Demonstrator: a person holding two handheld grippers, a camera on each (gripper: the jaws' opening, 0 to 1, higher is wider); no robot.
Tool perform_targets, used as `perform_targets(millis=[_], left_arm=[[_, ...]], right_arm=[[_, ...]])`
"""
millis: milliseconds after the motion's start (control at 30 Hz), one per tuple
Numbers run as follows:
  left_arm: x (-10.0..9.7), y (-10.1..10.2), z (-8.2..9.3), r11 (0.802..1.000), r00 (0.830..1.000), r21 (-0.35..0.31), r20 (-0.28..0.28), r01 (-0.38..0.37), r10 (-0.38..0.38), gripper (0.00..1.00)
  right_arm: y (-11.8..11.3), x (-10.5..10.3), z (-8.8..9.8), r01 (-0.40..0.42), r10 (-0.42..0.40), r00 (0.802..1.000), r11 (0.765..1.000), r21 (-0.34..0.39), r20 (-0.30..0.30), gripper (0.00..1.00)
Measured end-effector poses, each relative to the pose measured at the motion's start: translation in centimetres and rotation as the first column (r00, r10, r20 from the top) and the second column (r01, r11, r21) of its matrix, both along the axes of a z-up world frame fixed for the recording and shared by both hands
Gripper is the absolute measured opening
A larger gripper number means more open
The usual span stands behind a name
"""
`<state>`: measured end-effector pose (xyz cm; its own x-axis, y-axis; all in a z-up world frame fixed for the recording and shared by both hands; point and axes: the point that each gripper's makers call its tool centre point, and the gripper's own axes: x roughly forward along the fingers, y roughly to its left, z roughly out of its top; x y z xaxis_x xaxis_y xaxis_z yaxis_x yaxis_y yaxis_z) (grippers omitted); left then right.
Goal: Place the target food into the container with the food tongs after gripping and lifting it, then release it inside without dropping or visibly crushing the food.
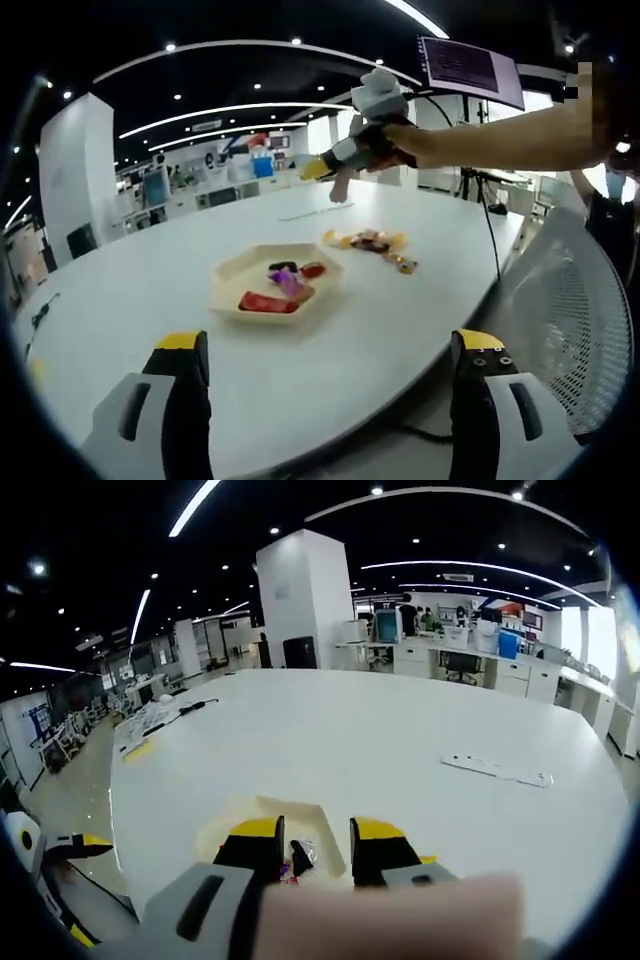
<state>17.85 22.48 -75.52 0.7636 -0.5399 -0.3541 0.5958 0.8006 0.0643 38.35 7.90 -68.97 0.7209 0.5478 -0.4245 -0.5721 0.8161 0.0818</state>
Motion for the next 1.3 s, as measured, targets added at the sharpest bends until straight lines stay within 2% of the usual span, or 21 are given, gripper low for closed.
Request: perform_targets(millis=[200, 333, 467, 500, 600, 1000, 1300], left_arm=[[-0.1, -0.2, 0.1, 1.0, 1.0, -0.012, 0.001, 0.011, -0.011, 0.99], [-0.2, -0.3, 0.1, 1.0, 1.0, -0.015, -0.003, 0.016, -0.016, 0.99], [-0.2, -0.3, 0.1, 1.0, 1.0, -0.016, -0.008, 0.021, -0.021, 0.99], [-0.2, -0.4, 0.1, 1.0, 1.0, -0.017, -0.006, 0.022, -0.023, 0.99], [-0.2, -0.4, 0.1, 1.0, 1.0, -0.018, -0.008, 0.024, -0.024, 0.99], [-0.3, -0.4, 0.0, 1.0, 1.0, -0.022, -0.015, 0.021, -0.021, 0.99], [-0.3, -0.4, 0.0, 1.0, 1.0, -0.021, -0.018, 0.022, -0.022, 0.99]], right_arm=[[-3.7, -1.6, -0.7, 0.063, -0.063, 0.998, 0.998, -0.007, -0.012, 0.25], [-5.3, -2.6, -1.4, 0.092, -0.093, 0.995, 0.996, -0.012, -0.024, 0.25], [-7.2, -3.4, -2.7, 0.12, -0.12, 0.992, 0.993, -0.012, -0.042, 0.25], [-8.1, -2.9, -3.3, 0.127, -0.128, 0.991, 0.992, -0.016, -0.045, 0.25], [-9.1, -3.4, -4.0, 0.149, -0.149, 0.987, 0.989, -0.009, -0.063, 0.26], [-9.8, -3.7, -5.7, 0.179, -0.18, 0.981, 0.984, -0.013, -0.079, 0.25], [-9.0, -3.8, -7.8, 0.175, -0.177, 0.98, 0.984, -0.028, -0.096, 0.25]])
